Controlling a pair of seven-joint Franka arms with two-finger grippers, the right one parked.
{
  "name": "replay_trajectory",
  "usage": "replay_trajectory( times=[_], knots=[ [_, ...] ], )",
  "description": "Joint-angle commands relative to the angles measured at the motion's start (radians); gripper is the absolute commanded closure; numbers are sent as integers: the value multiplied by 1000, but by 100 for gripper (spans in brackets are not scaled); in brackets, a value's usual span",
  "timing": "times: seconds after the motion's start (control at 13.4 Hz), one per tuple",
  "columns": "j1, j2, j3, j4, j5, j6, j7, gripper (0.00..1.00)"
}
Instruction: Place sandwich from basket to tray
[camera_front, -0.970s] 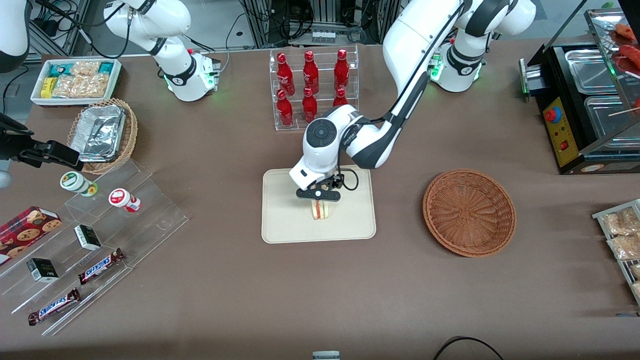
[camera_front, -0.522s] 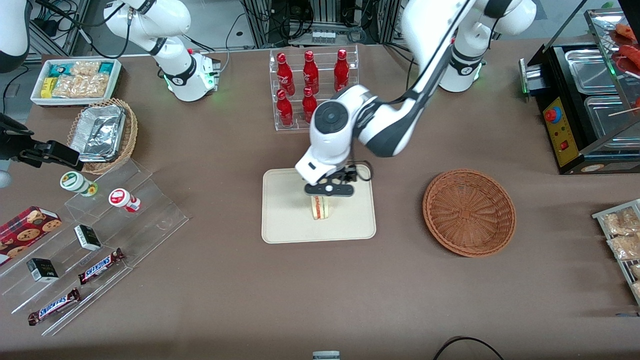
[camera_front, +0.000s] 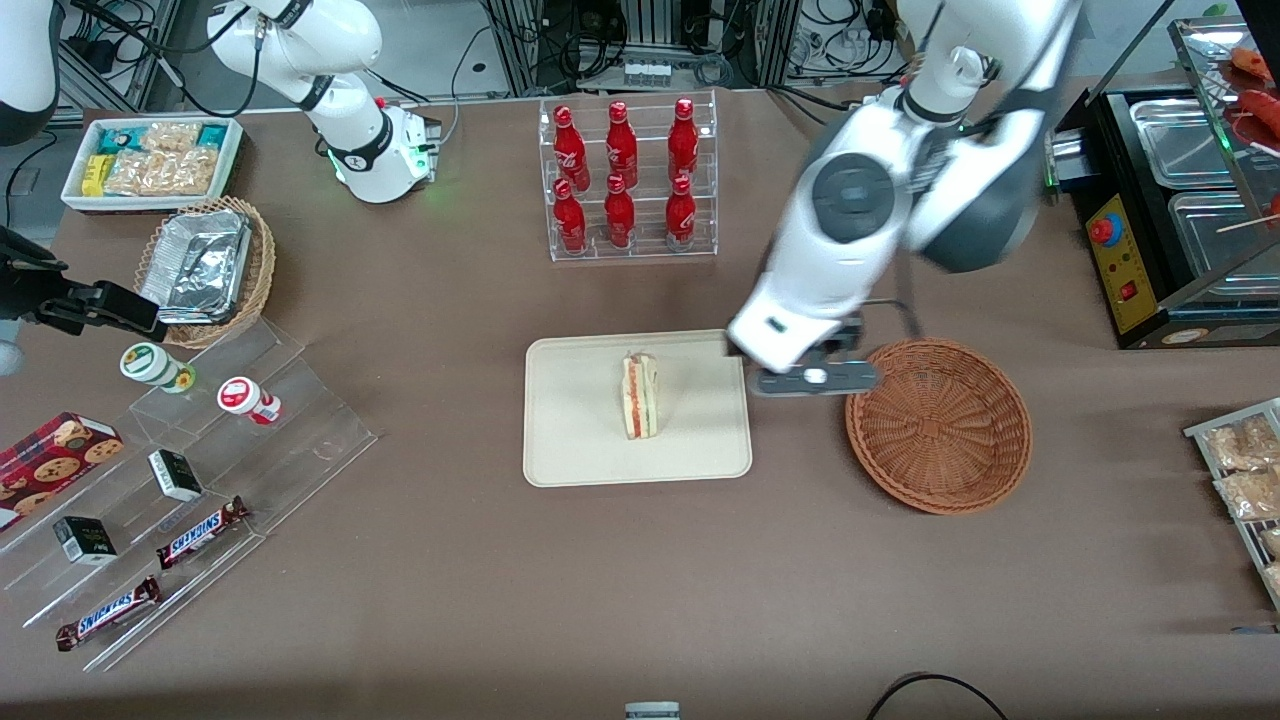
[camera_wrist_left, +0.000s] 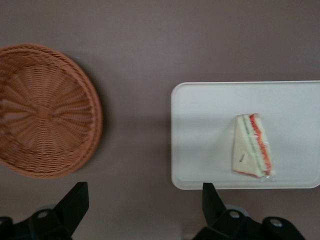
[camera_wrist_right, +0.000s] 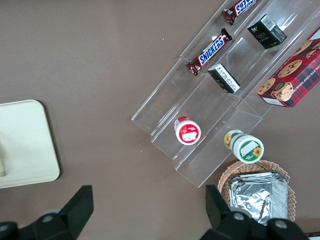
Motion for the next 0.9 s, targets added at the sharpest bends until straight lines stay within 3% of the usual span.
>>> replay_trajectory(
  times=[0.0,0.82],
  knots=[
    [94,-89,-10,-36,-8,-105,137,0],
    [432,-270,-9,-117,5,-164,501,0]
  ],
)
